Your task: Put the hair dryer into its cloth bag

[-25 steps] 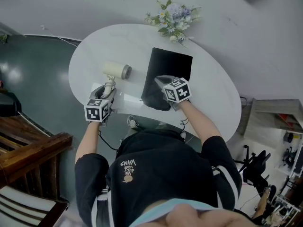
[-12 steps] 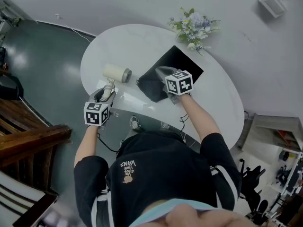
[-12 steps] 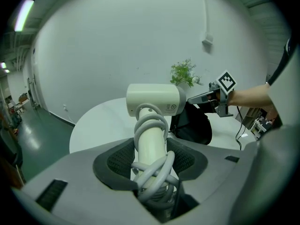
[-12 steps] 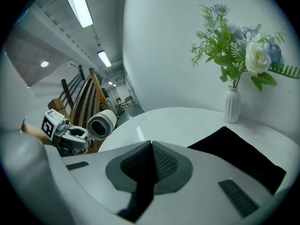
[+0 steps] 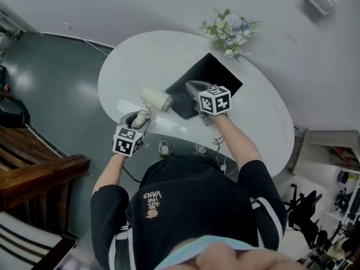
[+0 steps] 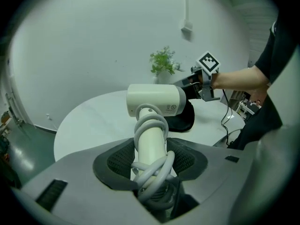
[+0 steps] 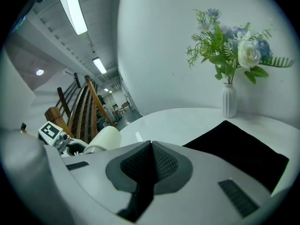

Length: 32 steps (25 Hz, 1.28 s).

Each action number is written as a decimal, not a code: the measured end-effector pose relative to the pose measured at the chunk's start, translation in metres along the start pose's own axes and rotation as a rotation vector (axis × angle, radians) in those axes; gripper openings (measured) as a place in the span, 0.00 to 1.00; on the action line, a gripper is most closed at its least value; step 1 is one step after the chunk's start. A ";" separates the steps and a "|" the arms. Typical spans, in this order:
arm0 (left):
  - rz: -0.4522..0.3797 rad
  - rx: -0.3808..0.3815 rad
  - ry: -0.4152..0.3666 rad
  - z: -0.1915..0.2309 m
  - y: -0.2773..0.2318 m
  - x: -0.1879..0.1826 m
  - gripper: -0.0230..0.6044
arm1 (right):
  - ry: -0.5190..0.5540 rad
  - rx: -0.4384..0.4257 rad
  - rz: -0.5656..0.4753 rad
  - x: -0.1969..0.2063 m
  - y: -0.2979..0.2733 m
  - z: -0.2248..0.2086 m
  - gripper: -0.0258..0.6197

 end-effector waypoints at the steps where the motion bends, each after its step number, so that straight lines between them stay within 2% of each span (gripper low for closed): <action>1: 0.013 0.017 -0.015 -0.004 -0.005 0.003 0.41 | -0.011 0.006 -0.004 0.002 0.002 0.000 0.11; 8: 0.091 0.099 -0.097 -0.031 -0.041 0.019 0.41 | -0.056 0.037 -0.019 0.016 0.013 -0.002 0.11; 18: 0.155 0.135 -0.242 -0.067 -0.068 0.028 0.41 | -0.104 0.010 -0.046 0.024 0.029 0.009 0.11; 24: 0.162 0.122 -0.195 -0.076 -0.087 0.023 0.41 | -0.119 -0.041 -0.050 0.032 0.040 0.021 0.11; 32: 0.154 0.104 -0.186 -0.088 -0.111 0.004 0.41 | -0.170 -0.067 -0.077 0.039 0.055 0.027 0.11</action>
Point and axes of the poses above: the fingertips, and each gripper's own axes: y backward along the fingers, z to its left, x out of its underside, the point moved 5 cm from there along y, backward along the fingers, and after that the axes turned 15 degrees about y, right-handed, at the moved point
